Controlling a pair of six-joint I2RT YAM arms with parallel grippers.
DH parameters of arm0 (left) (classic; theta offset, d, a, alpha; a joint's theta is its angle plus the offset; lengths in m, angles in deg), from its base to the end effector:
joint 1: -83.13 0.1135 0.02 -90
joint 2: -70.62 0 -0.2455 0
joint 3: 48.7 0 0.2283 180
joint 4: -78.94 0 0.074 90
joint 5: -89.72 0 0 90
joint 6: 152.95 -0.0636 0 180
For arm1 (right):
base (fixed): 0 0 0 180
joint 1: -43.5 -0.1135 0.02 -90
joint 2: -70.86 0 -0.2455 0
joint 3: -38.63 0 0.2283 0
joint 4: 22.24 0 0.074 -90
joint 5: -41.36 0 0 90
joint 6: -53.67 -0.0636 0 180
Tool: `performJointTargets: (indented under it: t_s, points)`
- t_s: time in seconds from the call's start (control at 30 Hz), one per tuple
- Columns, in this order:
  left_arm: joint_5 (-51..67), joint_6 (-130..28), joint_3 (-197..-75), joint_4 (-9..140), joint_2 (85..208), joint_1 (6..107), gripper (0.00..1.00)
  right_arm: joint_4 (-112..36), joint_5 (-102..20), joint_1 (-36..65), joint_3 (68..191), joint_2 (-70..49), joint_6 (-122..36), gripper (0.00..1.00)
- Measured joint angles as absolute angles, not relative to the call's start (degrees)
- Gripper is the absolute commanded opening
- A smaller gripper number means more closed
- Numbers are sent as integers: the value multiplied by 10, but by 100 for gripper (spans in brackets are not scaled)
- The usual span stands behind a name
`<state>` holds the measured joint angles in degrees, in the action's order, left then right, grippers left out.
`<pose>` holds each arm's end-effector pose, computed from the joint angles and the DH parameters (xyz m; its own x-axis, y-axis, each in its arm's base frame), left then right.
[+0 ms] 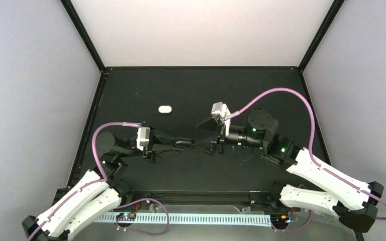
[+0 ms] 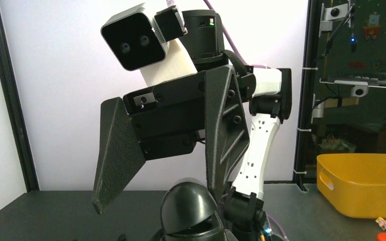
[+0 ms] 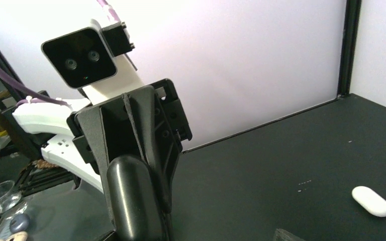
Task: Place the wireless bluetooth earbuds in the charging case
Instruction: Open the charging case.
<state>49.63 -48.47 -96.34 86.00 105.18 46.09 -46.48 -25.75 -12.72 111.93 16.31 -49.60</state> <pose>0.0889 -0.1281 0.3440 0.0258 -0.2212 -0.9749 0.9994 0.0269 0.0203 0.1050 0.2014 0.3742 -0.2770 -0.0337 -0.9603 -0.9426 0.2036 0.2647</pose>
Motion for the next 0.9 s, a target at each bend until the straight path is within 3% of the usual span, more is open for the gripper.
performJointTargets:
  t_s: [0.9]
  points:
    - [476,-491,-962,847,1056,461,2,-453,-301,-127,1119,173,-508,80]
